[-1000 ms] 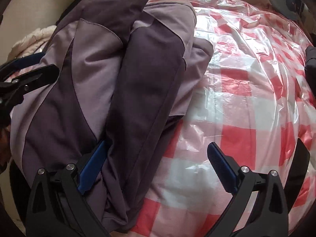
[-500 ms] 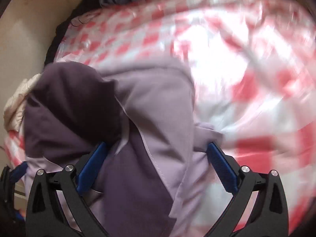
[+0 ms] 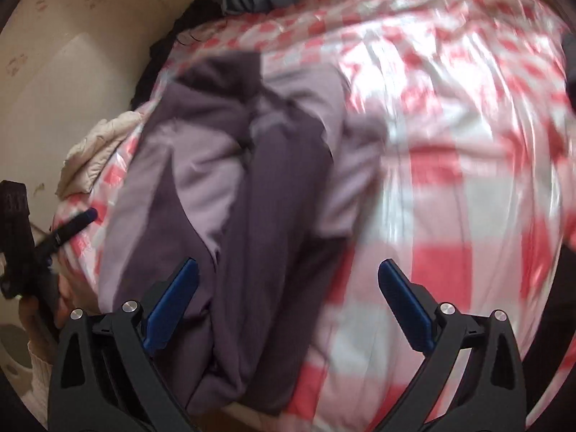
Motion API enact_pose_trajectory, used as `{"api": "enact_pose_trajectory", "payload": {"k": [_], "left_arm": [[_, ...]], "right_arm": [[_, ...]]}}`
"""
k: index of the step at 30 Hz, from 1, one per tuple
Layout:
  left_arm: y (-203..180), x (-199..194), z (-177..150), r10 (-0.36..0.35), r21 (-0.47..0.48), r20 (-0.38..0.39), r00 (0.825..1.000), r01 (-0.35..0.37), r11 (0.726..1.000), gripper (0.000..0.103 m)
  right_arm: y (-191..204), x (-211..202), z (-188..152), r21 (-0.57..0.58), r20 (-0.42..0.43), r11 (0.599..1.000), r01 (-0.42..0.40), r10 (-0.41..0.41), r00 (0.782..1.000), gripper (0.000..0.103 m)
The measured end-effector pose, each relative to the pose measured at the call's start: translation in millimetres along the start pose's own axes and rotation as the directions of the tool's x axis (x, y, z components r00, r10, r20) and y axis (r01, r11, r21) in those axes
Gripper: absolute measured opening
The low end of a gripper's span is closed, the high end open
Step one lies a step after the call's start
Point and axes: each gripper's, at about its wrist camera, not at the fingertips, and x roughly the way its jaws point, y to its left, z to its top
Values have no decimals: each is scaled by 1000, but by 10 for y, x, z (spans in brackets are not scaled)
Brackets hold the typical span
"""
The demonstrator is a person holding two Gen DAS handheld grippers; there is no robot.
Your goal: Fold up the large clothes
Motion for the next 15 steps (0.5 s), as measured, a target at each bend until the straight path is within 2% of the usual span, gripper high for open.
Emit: {"api": "enact_pose_trajectory", "payload": {"k": [3,4,7,10,12,14,15], "left_arm": [[127,283,-206,0,-26,-108,994,-3,1000,97],[118,334,-260,-7,-28,-118,993,4,1000,97],[46,351,-314,6,-11,-121,993,-7,1000,97],[-41,378,-344,36,30,-126,991,-33,999,97],[-31,370,-340,41,19,-126,991,-39,999,97],[-30,375,-340,33,11,-126,991,-32,999,97],[-31,382,-338,32,12,-125,992,-31,999,97]], "right_arm": [[-122,315,-229,64,-55,998,-22,26,998,97],[-119,373,-279,67,-64,998,-13,17,998,97],[29,372,-325,-33,-78,996,86,-88,993,97],[100,279,-221,-103,-102,985,138,-149,984,97],[176,23,-147,-87,-30,985,145,-149,988,97],[266,-240,-141,-76,74,992,105,-99,992,97],[338,-285,-169,-90,95,992,92,-83,992,97]]}}
